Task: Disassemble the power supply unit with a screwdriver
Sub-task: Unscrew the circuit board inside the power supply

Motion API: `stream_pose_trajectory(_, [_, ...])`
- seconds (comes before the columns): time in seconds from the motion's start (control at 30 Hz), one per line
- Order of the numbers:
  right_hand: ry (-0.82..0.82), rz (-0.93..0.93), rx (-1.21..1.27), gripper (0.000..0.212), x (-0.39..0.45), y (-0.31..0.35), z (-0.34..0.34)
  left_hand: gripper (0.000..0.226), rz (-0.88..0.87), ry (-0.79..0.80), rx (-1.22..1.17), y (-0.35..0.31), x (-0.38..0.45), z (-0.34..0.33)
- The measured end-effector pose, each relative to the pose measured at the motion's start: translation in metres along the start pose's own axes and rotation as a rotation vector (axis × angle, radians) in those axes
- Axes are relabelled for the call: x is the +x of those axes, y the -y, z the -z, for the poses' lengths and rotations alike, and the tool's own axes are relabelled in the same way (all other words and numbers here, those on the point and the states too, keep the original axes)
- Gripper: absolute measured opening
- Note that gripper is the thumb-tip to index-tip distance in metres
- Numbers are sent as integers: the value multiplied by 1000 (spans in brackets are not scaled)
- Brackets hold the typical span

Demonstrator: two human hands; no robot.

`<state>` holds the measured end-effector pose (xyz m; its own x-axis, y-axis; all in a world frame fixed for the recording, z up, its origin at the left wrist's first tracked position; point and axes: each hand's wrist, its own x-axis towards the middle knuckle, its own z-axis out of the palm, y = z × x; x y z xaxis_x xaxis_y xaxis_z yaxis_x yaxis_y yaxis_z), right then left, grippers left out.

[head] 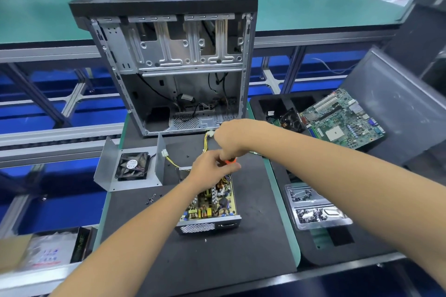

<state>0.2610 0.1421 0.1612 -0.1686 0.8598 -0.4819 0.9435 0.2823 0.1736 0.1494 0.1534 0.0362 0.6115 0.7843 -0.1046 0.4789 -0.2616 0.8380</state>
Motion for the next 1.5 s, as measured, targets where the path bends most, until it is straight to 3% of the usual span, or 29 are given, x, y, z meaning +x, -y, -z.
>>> stream_pose_trajectory(0.27, [-55,120,-13,32,3,-5,-1,14,-57,164,-82,1,3,16])
stream_pose_trajectory(0.47, [2,176,72,20,1,-10,-1,11,-21,9,-90,6,5,6])
stream_pose_trajectory(0.53, [-28,165,97,18,-1,-11,-4,21,-50,-20,-103,8,6,4])
stream_pose_trajectory(0.6, [-54,104,152,26,-4,-11,-5,29,-56,-55,-98,7,5,2])
stream_pose_trajectory(0.7, [-123,-12,189,35,-4,-11,-2,15,-32,-85,-140,2,5,1])
stream_pose_trajectory(0.8, [-48,-68,236,34,-1,-12,-2,11,-13,-62,-108,3,6,2])
stream_pose_trajectory(0.93, [91,5,190,41,2,-13,0,15,-5,39,-102,3,9,6])
stream_pose_trajectory(1.07, [87,74,109,31,3,-16,2,11,-82,130,-145,3,11,16])
stream_pose_trajectory(1.17, [61,147,71,12,1,-18,4,13,-65,199,-139,5,13,22])
stream_pose_trajectory(1.37, [-2,228,191,16,-2,-17,-1,13,-26,129,-72,6,13,16])
stream_pose_trajectory(1.43, [-27,195,199,15,-2,-15,-2,5,-48,109,-74,5,11,16])
stream_pose_trajectory(1.5, [-34,104,230,28,-2,-13,-1,17,-80,82,-68,3,10,15])
